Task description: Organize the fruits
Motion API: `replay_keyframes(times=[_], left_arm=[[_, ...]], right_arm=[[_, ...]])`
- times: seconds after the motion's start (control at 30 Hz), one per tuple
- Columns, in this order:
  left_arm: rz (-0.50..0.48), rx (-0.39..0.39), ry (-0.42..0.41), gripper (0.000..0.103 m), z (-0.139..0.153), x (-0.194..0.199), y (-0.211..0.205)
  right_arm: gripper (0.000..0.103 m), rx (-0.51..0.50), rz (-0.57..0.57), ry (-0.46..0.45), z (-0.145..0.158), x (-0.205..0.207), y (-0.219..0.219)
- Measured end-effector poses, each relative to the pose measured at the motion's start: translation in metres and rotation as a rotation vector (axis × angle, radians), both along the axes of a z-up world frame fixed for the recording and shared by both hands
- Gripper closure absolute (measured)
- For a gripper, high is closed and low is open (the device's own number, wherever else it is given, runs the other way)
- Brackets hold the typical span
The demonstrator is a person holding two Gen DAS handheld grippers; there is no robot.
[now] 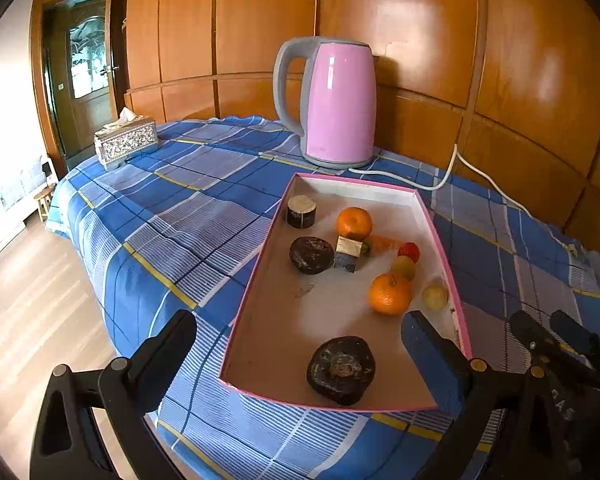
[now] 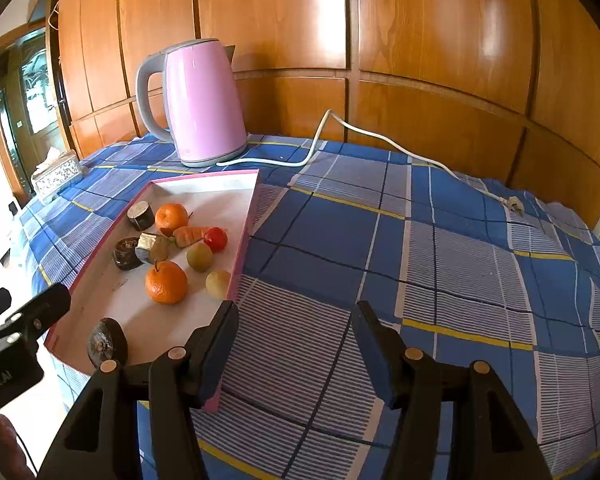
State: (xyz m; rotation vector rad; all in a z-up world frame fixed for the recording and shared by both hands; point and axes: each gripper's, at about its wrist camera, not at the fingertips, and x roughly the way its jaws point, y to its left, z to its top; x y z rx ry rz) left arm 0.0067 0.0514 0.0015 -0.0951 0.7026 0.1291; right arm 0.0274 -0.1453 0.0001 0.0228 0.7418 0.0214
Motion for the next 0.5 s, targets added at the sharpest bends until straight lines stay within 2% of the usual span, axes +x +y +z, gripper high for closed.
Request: replay_keyframes(times=[0.17, 0.5], left_arm=[[0.026, 0.014, -0.024, 0.000, 0.0019, -0.0024, 0.0016], [0.026, 0.001, -0.015, 0.000, 0.0003, -0.0015, 0.0041]], right_arm=[[0.043, 0.000, 0.001, -0.003, 0.0005, 0.0001, -0.0002], [0.043, 0.001, 0.007, -0.009, 0.0027, -0.0005, 0.0021]])
